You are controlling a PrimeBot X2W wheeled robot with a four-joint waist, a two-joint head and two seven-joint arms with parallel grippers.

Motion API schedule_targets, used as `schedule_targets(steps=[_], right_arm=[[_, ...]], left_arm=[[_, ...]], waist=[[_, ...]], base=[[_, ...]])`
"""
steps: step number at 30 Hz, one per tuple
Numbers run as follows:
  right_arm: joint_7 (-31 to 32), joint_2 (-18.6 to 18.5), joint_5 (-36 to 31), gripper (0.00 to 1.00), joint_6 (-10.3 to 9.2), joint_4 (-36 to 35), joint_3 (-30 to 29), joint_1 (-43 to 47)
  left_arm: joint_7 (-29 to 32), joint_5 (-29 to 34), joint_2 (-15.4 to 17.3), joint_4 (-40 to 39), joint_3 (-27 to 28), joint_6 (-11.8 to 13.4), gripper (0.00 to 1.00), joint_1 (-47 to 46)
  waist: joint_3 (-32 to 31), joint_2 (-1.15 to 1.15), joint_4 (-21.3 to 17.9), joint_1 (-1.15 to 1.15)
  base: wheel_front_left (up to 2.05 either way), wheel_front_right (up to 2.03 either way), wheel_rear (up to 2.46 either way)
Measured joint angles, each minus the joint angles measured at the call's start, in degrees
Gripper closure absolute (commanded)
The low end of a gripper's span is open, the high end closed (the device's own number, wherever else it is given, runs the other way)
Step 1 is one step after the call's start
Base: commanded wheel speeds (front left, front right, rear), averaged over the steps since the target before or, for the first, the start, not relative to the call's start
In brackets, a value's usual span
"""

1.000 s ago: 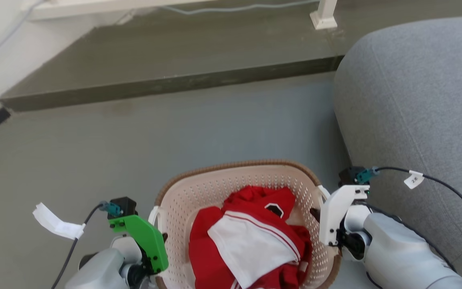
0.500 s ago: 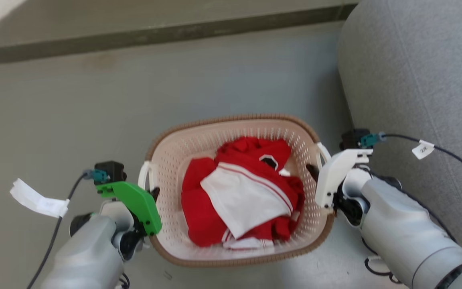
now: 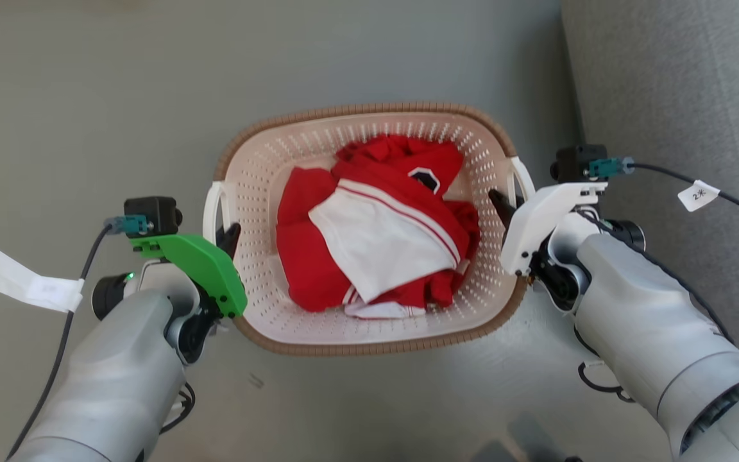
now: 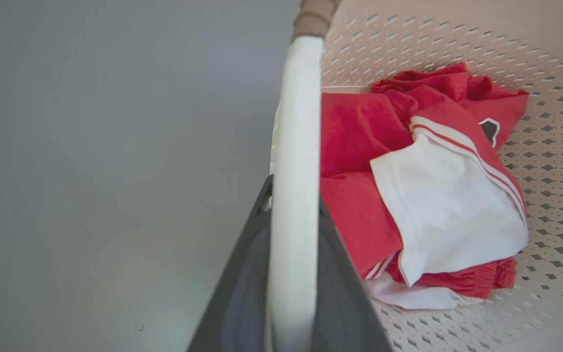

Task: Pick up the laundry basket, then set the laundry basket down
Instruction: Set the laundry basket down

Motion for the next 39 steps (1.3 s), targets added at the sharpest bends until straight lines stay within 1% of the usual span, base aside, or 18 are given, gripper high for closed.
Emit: schedule_targets(steps=[12, 14, 22, 29, 39], right_arm=[[-5.06, 0.03, -1.01, 1.0, -0.01, 0.8, -0.51, -5.52], [-6.34, 0.12, -1.24, 1.0, -0.01, 0.87, -0.58, -6.81], [-7.62, 0.25, -1.49, 1.0, 0.07, 1.94, -0.68, -8.26], [-8.31, 0.33, -1.49, 1.0, 0.18, 2.9, -0.66, -8.45], [-9.7, 0.36, -1.74, 1.0, 0.23, 3.56, -0.73, -9.97]], left_arm=[[-3.92, 0.82, 1.04, -1.25, 0.34, 0.0, 1.0, -5.53], [-4.83, 1.1, 1.35, -1.36, 0.3, 0.0, 1.0, -6.84], [-5.43, 1.43, 1.42, -1.32, -0.26, 0.0, 1.0, -8.4], [-5.94, 1.44, 1.3, -1.3, -1.26, 0.0, 1.0, -8.77], [-7.35, 1.44, 1.3, -1.63, -1.31, 0.0, 1.0, -10.01]], waist=[[9.87, 0.0, 0.5, 0.0], [12.32, 0.0, 0.72, 0.0], [18.1, 0.0, 1.25, 0.0], [21.19, 0.0, 1.5, -0.01], [23.34, 0.0, 1.52, -0.01]], base=[[0.0, 0.0, 0.0], [0.0, 0.0, 0.0], [0.0, 0.0, 0.0], [0.0, 0.0, 0.0], [0.0, 0.0, 0.0]])
